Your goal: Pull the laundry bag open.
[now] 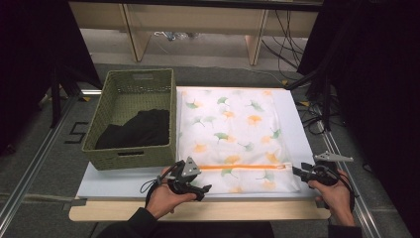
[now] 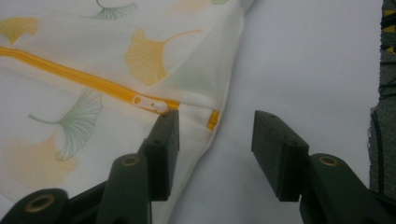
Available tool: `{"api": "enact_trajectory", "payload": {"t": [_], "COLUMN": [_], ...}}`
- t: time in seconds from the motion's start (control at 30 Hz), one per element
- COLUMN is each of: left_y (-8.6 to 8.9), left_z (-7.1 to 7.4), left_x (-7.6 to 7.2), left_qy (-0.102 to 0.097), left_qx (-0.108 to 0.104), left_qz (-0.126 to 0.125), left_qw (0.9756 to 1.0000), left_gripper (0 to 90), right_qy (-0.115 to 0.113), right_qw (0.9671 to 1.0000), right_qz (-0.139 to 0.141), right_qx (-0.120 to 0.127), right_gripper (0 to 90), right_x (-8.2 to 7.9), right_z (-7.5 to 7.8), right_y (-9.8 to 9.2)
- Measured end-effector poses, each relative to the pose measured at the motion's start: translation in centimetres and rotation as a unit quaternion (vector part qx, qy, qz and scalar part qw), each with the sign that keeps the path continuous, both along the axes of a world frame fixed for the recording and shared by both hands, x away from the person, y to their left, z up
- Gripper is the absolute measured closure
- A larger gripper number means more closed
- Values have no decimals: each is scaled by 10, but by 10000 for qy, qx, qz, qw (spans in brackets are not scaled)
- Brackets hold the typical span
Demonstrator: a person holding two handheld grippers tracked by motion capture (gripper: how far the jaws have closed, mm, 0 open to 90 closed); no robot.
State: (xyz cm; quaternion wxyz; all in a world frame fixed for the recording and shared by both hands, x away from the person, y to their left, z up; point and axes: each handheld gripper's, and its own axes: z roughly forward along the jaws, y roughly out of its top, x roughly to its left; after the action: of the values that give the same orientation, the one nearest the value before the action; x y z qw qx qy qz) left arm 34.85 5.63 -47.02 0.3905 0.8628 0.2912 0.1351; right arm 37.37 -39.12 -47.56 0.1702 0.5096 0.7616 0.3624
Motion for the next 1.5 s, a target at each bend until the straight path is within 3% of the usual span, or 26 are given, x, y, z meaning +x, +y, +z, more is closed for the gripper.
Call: {"api": "enact_trajectory", "payload": {"t": [0.03,0.1,0.13,0.2,0.27,0.3,0.33,0.37,0.4,0.43,0.47,0.5,0.53,0.7,0.77,0.83,0.87,0.9,0.93,1.0,1.07,1.13,1.17,1.3,1.33,1.5], "left_y": [0,0,0,0,0,0,-1,-1,-1,-2,-2,-3,-3,-4,-4,-5,-5,-5,-5,-6,-6,-7,-7,-7,-6,-6], "left_z": [0,0,-1,-1,-2,-2,-2,-2,-1,-2,-2,-3,-2,-2,-1,-2,-2,-2,-2,-1,-2,-3,-3,-3,-3,-3], "left_x": [-1,-1,-1,-1,0,0,-1,-1,-1,-2,-2,-2,-2,-4,-3,-4,-4,-4,-4,-4,-5,-4,-4,-4,-5,-4], "left_qy": [9,11,14,-19,-33,-28,13,-17,-47,-12,-14,22,-38,5,-64,3,-41,-53,-53,-47,-54,-28,-28,-28,-67,-108], "left_qx": [-48,-51,-46,-12,63,73,43,65,83,68,76,-2,71,-33,33,-14,79,25,25,-64,-56,-69,-69,-117,-43,-2], "left_qz": [-8,-14,-14,-45,-81,-99,-68,-81,-122,-91,-93,-128,-160,-140,-243,-166,-194,-250,-250,-278,-263,-265,-265,-266,-266,-312], "left_qw": [10000,10000,10000,10000,9999,9999,10000,9999,9999,9999,9999,9999,9998,9999,9997,9999,9998,9997,9997,9996,9996,9996,9996,9996,9996,9995], "left_gripper": [244,244,245,246,251,251,253,254,254,255,255,255,255,255,255,255,256,255,254,253,253,253,253,253,254,256], "right_qy": [47,66,-7,21,-15,47,5,146,94,124,87,87,106,24,39,78,102,-66,75,-69,-36,120,22,27,118,-74], "right_qw": [9999,9999,9999,10000,9998,10000,9998,9998,9999,9999,9999,9999,9999,9998,9996,9996,9997,9986,9996,9992,9992,9991,9989,9987,9987,9974], "right_qz": [-131,-83,-37,4,-15,46,-14,-140,-37,-90,101,101,100,182,130,134,42,191,102,170,207,178,267,313,285,504], "right_qx": [23,20,-153,-75,-181,-6,-182,-12,-85,50,-47,-47,58,-89,-246,-249,-236,-487,-267,-359,-338,-356,-393,-405,-411,-502], "right_gripper": [540,547,549,552,555,555,556,555,555,554,553,553,551,549,549,549,552,559,576,578,578,594,613,669,710,826], "right_x": [-2,-1,0,1,2,3,3,2,4,5,8,8,9,15,16,17,19,21,20,20,21,20,22,22,20,21], "right_z": [0,-1,-1,-3,-4,-6,-5,-6,-6,-7,-7,-7,-7,-6,-5,-5,-7,-8,-8,-10,-10,-8,-9,-9,-7,-7], "right_y": [2,2,-1,-1,-2,-1,-2,1,0,3,1,1,3,10,14,16,18,16,20,23,24,27,25,26,29,30]}}
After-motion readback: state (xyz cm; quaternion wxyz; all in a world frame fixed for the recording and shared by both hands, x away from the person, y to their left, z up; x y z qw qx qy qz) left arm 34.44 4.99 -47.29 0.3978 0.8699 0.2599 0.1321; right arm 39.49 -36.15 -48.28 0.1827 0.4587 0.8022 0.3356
